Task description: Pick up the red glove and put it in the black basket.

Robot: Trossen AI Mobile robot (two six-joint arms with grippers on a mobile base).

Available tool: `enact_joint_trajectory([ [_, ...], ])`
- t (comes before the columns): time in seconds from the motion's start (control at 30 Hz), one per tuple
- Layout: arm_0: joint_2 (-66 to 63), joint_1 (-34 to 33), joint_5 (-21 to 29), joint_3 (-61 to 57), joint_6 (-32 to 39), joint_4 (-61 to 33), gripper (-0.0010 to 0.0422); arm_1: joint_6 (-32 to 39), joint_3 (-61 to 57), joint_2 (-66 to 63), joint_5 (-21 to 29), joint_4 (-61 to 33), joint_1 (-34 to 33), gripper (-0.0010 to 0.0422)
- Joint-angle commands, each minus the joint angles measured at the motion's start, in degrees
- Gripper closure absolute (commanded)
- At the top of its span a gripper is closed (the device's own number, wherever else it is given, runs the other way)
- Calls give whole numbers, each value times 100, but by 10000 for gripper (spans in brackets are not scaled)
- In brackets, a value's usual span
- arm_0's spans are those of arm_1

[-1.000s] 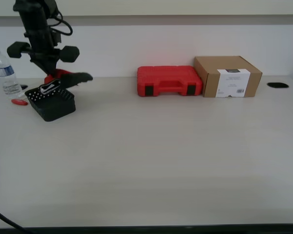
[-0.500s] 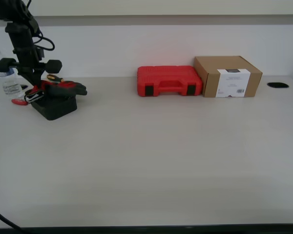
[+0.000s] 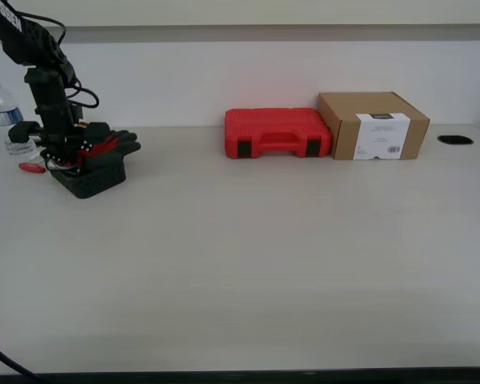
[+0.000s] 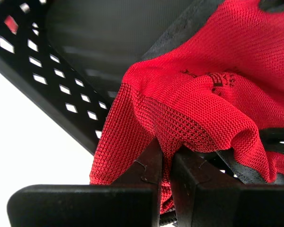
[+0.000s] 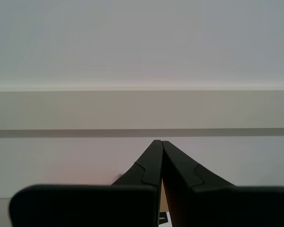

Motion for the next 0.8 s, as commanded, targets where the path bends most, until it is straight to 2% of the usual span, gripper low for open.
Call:
enact_joint_trajectory([
  [0.03, 0, 0, 2, 7, 15, 24, 412, 107, 85, -7, 15, -42, -2, 390],
  [0.17, 0, 0, 2, 7, 15, 24, 412, 133, 219, -11, -4, -160, -2, 292],
  [0.27, 0, 0, 4, 7, 15, 24, 412, 28, 321, -15, -48, -188, -4, 196],
  [0.33, 0, 0, 2, 7, 15, 24, 412, 4, 409, -79, -46, -236, -9, 177],
  [0.4, 0, -2, 2, 7, 15, 22, 412, 7, 557, -151, -48, -363, -11, 191],
  [0.5, 0, 0, 2, 7, 13, 2, 412, 68, 1156, -378, -20, -815, -7, 295],
  [0.6, 0, 0, 2, 7, 15, -61, 412, 103, 1143, -953, 402, -726, -7, 421],
  [0.67, 0, 0, 2, 7, 13, -101, 412, -68, 1132, -1386, 822, -767, -20, 399],
  [0.73, 0, -2, 2, 4, 13, -109, 412, -105, 1091, -1843, 1141, -859, -96, 414],
  [0.8, 0, 0, 2, 7, 13, -138, 412, -105, 1058, -2232, 1235, -903, -219, 411],
])
